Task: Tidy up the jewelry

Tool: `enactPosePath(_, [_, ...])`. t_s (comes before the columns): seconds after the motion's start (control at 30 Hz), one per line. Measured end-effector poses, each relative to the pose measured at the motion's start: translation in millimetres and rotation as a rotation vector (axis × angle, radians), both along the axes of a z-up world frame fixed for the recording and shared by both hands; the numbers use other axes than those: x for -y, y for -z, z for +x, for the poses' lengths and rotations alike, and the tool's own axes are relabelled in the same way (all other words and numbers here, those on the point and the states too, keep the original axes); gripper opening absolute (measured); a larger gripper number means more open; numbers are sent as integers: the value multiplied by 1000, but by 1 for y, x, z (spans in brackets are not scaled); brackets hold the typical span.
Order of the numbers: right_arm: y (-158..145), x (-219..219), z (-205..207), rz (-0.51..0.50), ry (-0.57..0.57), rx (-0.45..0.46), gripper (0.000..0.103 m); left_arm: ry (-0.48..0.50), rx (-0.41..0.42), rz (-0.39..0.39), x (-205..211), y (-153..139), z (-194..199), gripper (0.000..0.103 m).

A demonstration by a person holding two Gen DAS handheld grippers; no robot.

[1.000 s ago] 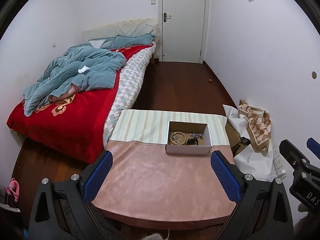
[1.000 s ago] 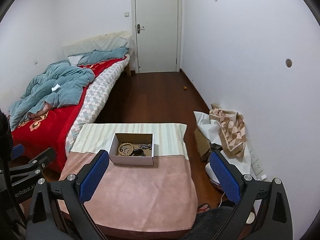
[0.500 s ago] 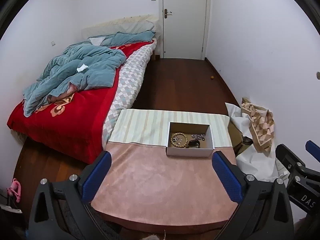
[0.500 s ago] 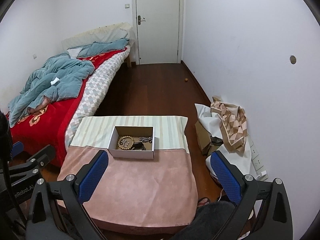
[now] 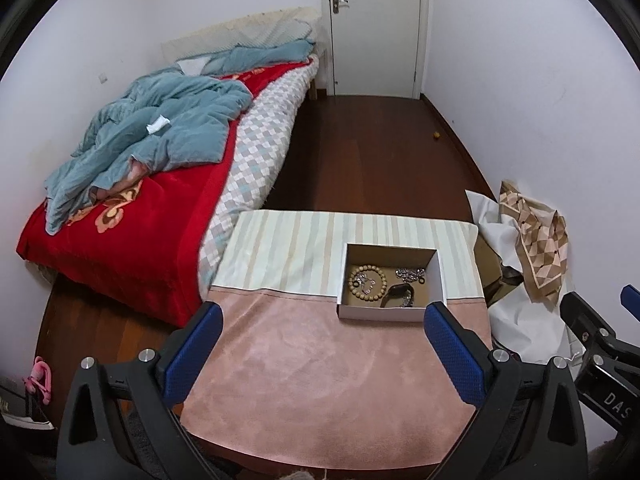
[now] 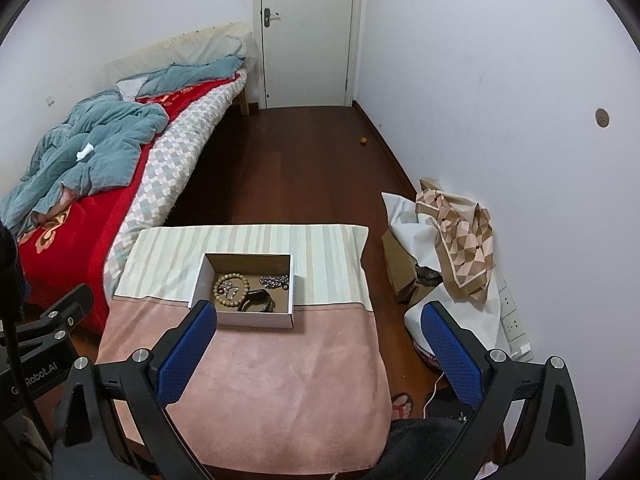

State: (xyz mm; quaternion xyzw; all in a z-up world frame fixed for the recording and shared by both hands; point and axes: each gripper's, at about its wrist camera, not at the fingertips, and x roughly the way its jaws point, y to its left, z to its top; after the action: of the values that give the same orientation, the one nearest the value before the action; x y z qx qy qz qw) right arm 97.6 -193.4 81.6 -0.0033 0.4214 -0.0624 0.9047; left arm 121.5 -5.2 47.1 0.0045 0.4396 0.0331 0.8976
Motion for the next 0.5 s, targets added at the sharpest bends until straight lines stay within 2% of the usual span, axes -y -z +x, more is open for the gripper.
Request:
enactPosePath(0.2, [13,1,20,0,2,-46,103,2,-43,2,3,11,13,103])
enactPosePath(0.5, [26,-2,33,-3,-11,-91,103,-7,-53,5,2,15,18,103])
